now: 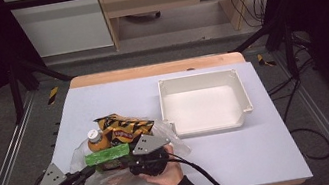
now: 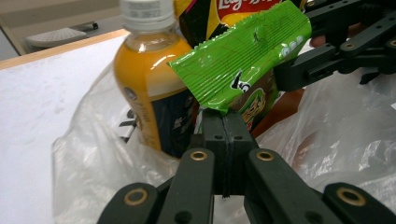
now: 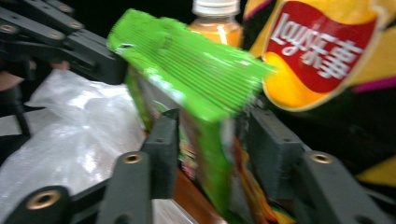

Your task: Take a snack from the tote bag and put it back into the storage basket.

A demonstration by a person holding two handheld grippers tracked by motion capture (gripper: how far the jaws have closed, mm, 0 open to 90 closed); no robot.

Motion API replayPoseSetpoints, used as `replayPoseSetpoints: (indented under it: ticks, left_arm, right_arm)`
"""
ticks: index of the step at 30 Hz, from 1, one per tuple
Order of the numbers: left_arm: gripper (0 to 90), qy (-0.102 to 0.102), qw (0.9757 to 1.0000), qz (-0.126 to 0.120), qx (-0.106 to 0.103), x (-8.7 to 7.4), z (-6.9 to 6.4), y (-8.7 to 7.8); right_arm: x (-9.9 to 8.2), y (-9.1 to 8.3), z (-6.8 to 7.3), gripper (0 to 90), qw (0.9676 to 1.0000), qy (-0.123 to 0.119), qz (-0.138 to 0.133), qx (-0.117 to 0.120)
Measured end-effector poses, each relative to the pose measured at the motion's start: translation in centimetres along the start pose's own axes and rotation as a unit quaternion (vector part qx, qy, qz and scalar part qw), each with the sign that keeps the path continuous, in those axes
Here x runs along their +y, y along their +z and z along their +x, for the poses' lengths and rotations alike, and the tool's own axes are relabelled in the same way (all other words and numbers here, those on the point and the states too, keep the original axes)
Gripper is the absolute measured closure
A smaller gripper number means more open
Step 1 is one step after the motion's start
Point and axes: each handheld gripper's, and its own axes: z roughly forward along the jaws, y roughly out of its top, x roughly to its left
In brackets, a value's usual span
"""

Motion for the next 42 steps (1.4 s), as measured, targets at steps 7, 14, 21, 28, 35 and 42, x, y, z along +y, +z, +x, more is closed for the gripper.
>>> replayPoseSetpoints:
  ticks: [7,14,21,28,35,42]
  left_arm:
    - [81.0,-0.016,0.9996,-0.012,0.020,0.1,-0.1,0.5]
    - [55.8,-0.044,0.9972,-0.048,0.035,0.4,0.3,-0.3]
    - [37.7,-0.058,0.9914,-0.089,0.076,1.8,1.1,-2.6]
    - [34.5,-0.066,0.9901,-0.065,0.106,2.0,3.0,-2.2]
    - [30.4,-0.084,0.9884,-0.037,0.121,1.1,4.5,-1.0]
    - [26.0,-0.089,0.9851,-0.022,0.145,0.5,4.9,-0.3]
  right_arm:
    - [-0.1,0.2,0.1,76.3,0.9990,-0.032,0.025,-0.020]
    - [-0.2,-0.1,0.0,78.1,0.9987,-0.040,0.024,-0.019]
    - [-0.2,-0.1,0.0,77.9,0.9988,-0.036,0.025,-0.022]
    - [0.0,-0.3,0.2,77.7,0.9988,-0.036,0.021,-0.027]
    - [0.8,-1.4,0.3,77.6,0.9989,-0.036,0.006,-0.030]
    - [3.5,-3.1,0.6,77.6,0.9982,-0.048,-0.017,-0.032]
